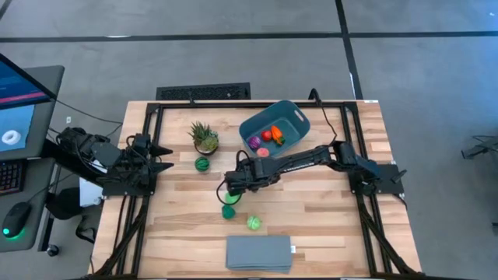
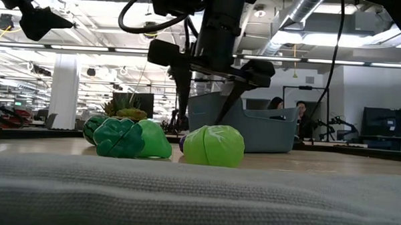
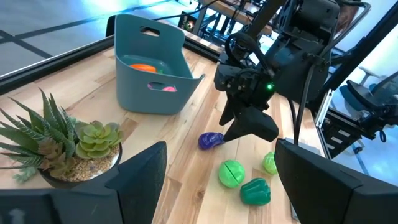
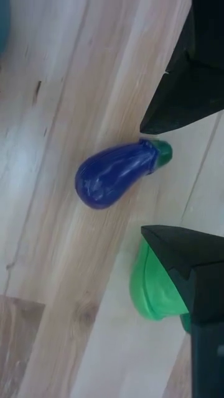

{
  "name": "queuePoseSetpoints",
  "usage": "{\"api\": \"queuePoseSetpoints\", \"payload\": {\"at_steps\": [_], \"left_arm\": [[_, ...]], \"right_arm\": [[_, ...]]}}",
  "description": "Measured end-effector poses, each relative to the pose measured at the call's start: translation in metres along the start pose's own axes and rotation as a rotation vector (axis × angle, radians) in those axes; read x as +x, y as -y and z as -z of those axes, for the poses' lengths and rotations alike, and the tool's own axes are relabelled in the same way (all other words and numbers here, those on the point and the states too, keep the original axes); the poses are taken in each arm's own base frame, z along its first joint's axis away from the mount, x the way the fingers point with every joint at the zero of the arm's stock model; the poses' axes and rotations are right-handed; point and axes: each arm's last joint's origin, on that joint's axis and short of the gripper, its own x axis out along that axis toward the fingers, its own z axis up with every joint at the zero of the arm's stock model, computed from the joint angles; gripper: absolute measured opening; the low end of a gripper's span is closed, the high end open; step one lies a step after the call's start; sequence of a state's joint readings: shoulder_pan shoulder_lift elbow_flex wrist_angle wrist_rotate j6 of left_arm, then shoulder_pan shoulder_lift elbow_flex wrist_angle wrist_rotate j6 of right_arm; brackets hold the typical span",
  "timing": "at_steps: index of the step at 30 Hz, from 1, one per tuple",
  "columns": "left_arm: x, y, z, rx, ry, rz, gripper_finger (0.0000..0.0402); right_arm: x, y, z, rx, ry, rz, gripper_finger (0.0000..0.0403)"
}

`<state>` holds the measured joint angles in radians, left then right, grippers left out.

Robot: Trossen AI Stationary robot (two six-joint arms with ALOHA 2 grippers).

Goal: Pick and placing Produce into tupperware
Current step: Put the eggplant into the bin

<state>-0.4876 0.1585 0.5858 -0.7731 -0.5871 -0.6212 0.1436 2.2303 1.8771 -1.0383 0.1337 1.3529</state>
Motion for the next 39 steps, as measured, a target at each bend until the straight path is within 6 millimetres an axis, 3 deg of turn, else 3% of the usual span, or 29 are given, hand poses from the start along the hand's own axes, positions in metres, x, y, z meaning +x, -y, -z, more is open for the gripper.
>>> {"api": "queuePoseSetpoints", "payload": {"at_steps": [7,20,39], "left_arm": [[0.0000,0.0000,0.0000,0.000,0.001,-0.001,0.0286],[0.0001,0.0000,0.0001,0.000,0.001,-0.003,0.0286],[0.0001,0.0000,0.0001,0.001,0.000,-0.002,0.0286]], "right_arm": [[-0.0013,0.0066,0.0076,-0.007,-0.020,0.077,0.0276],[-0.0011,0.0057,0.0062,0.013,-0.009,0.068,0.0276],[0.0058,0.0005,0.0048,-0.087,0.039,0.041,0.0275]]}}
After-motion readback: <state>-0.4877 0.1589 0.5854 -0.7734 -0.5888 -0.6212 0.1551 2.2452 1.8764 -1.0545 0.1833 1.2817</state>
